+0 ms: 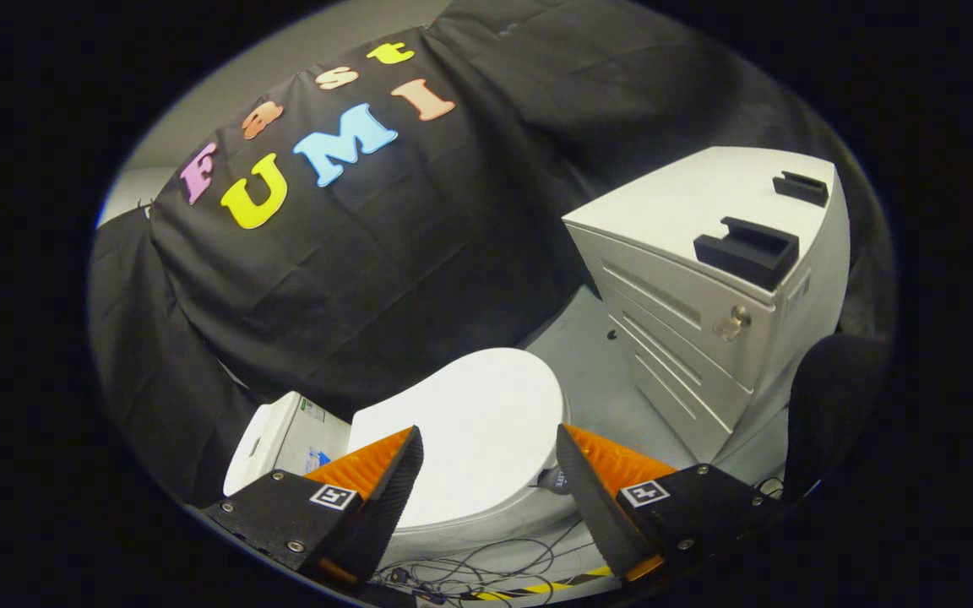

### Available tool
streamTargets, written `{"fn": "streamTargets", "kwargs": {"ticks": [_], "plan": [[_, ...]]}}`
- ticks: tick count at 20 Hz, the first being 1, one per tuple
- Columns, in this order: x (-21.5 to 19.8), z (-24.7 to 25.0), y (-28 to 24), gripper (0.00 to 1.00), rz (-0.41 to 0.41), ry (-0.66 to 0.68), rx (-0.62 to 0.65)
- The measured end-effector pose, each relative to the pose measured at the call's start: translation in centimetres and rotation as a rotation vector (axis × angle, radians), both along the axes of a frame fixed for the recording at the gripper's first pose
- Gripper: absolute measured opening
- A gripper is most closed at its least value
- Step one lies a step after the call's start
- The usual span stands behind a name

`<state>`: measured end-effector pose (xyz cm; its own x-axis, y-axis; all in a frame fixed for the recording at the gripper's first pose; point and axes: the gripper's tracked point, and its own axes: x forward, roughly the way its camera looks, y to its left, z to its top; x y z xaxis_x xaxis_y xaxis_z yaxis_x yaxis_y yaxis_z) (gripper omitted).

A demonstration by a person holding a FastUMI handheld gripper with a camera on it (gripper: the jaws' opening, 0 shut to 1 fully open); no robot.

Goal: Open the toilet lid.

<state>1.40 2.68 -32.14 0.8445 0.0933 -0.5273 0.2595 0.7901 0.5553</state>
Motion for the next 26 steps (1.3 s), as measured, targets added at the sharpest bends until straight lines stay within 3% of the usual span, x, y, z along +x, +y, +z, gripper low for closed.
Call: {"fn": "streamTargets", "kwargs": {"ticks": [12, 17, 26], "plan": [[-2.7, -9.9, 0.1, 0.97, -0.147, 0.204, 0.22], [-3.5, -12.4, 0.8, 0.87, -0.211, 0.232, 0.355], [-2.7, -15.9, 2.5, 0.84, -0.297, 0.29, 0.501]]}}
